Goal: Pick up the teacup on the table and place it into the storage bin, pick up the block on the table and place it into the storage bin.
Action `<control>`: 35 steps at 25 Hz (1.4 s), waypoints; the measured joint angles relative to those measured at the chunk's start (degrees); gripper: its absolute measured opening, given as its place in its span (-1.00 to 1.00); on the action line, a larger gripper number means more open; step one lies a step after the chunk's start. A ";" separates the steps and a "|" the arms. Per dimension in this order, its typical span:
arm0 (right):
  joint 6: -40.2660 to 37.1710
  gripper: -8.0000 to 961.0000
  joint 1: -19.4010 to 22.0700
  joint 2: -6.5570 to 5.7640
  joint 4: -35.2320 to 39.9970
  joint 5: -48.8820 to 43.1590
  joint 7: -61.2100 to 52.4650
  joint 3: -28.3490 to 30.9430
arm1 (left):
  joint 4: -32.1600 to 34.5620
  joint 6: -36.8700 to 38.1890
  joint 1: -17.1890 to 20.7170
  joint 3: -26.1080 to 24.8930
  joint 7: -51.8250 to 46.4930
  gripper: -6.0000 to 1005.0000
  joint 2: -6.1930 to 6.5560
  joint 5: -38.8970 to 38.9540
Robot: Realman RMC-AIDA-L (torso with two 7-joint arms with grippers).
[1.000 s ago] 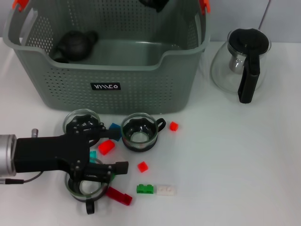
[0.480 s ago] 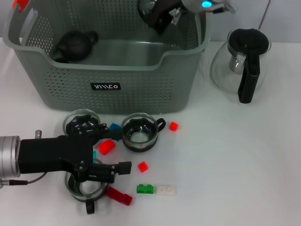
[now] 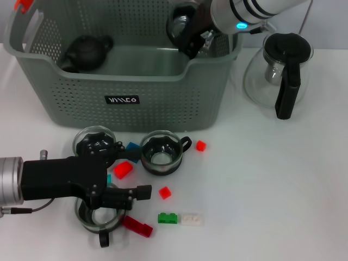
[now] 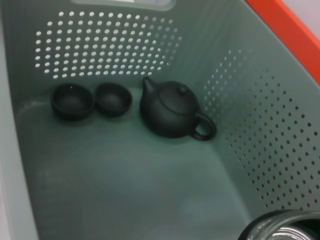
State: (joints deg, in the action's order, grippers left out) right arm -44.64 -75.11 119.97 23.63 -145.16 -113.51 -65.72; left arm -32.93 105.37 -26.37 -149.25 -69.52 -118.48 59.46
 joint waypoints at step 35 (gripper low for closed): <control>-0.43 -0.87 1.07 0.08 0.13 -1.55 -2.15 -2.57 | -0.03 -0.78 -0.17 -0.08 0.00 0.81 -0.18 0.14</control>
State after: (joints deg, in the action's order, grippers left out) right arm -45.08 -74.04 120.05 23.76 -146.71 -115.66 -68.29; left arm -32.96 104.59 -26.54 -149.32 -69.52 -118.66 59.59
